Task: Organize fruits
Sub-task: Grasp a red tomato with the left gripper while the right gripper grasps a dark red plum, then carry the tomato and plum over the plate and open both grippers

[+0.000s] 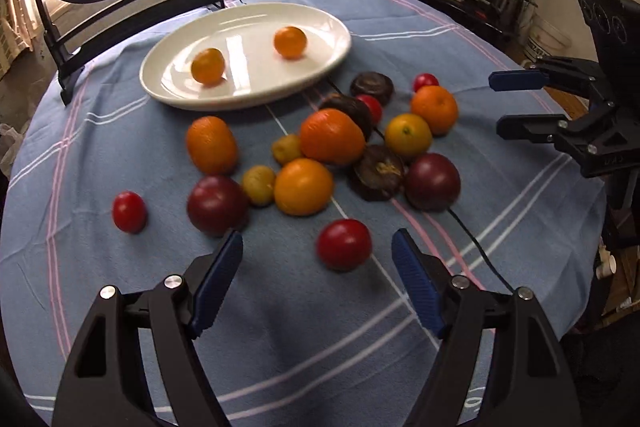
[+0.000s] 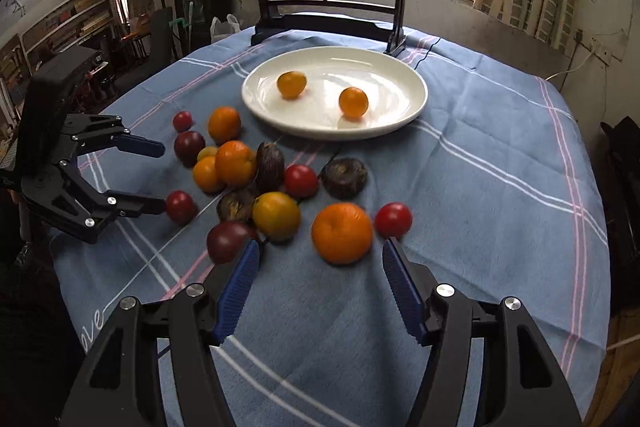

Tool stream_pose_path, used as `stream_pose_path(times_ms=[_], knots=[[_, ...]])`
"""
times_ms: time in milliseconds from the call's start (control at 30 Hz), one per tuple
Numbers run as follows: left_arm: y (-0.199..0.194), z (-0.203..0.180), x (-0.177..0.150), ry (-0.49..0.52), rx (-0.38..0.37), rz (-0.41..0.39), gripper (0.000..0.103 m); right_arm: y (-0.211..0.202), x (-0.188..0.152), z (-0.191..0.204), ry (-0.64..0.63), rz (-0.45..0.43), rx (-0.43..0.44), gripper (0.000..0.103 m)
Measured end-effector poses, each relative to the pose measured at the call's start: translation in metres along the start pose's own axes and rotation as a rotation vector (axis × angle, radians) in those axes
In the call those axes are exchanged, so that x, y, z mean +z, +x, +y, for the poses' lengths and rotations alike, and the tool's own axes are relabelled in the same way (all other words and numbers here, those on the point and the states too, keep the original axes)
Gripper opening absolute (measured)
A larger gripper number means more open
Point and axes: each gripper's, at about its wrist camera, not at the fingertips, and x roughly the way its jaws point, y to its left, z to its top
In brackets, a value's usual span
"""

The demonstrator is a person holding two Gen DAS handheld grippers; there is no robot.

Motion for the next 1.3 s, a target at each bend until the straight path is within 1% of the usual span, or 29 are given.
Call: stream_pose_path(times_ms=[100, 167, 200, 233, 267, 300, 333, 400, 467, 733, 767, 800, 833, 900, 1033, 1200, 1300], knots=[[0.011, -0.011, -0.003, 0.002, -0.019, 0.018, 0.075, 0.009, -0.006, 0.023, -0.031, 0.020, 0.060, 0.065], [0.020, -0.014, -0.001, 0.003, -0.028, 0.032, 0.072, 0.016, -0.008, 0.038, -0.067, 0.029, 0.072, 0.065], [0.024, -0.015, 0.000, 0.001, -0.026, 0.038, 0.066, 0.019, -0.008, 0.042, -0.078, 0.034, 0.076, 0.065], [0.027, -0.012, 0.002, -0.004, -0.029, 0.047, 0.057, 0.020, -0.007, 0.045, -0.080, 0.039, 0.086, 0.065], [0.031, -0.011, 0.003, -0.013, -0.040, 0.058, 0.052, 0.022, -0.008, 0.045, -0.077, 0.042, 0.093, 0.065], [0.033, -0.010, 0.004, -0.019, -0.046, 0.065, 0.043, 0.023, -0.007, 0.045, -0.072, 0.045, 0.095, 0.065], [0.033, -0.009, 0.005, -0.017, -0.041, 0.060, 0.038, 0.023, -0.007, 0.045, -0.066, 0.048, 0.096, 0.065], [0.032, -0.008, 0.005, -0.009, -0.037, 0.052, 0.032, 0.026, -0.008, 0.042, -0.043, 0.054, 0.098, 0.065], [0.029, -0.004, 0.005, -0.024, -0.051, 0.052, 0.032, 0.030, -0.008, 0.040, -0.017, 0.072, 0.105, 0.065], [0.004, 0.006, -0.002, -0.035, -0.020, -0.007, 0.032, 0.058, 0.000, 0.047, 0.020, 0.120, 0.096, 0.064], [0.002, 0.008, -0.002, -0.041, -0.019, -0.009, 0.032, 0.061, 0.001, 0.047, 0.024, 0.121, 0.097, 0.057], [0.001, 0.009, -0.003, -0.045, -0.018, -0.011, 0.032, 0.063, 0.002, 0.046, 0.025, 0.118, 0.079, 0.044], [-0.001, 0.010, -0.004, -0.048, -0.015, -0.014, 0.032, 0.064, 0.002, 0.047, 0.026, 0.118, 0.073, 0.041], [-0.004, 0.013, -0.005, -0.055, -0.011, -0.017, 0.032, 0.062, 0.000, 0.047, 0.028, 0.119, 0.073, 0.040], [-0.008, 0.016, -0.005, -0.062, -0.012, -0.034, 0.032, 0.048, -0.002, 0.045, 0.025, 0.092, 0.070, 0.040], [-0.017, 0.016, 0.004, -0.073, -0.004, -0.075, 0.032, 0.021, 0.004, 0.037, 0.040, 0.015, 0.058, 0.040], [-0.022, 0.019, 0.016, -0.095, 0.015, -0.106, 0.032, 0.010, 0.013, 0.030, 0.039, -0.030, 0.032, 0.040]])
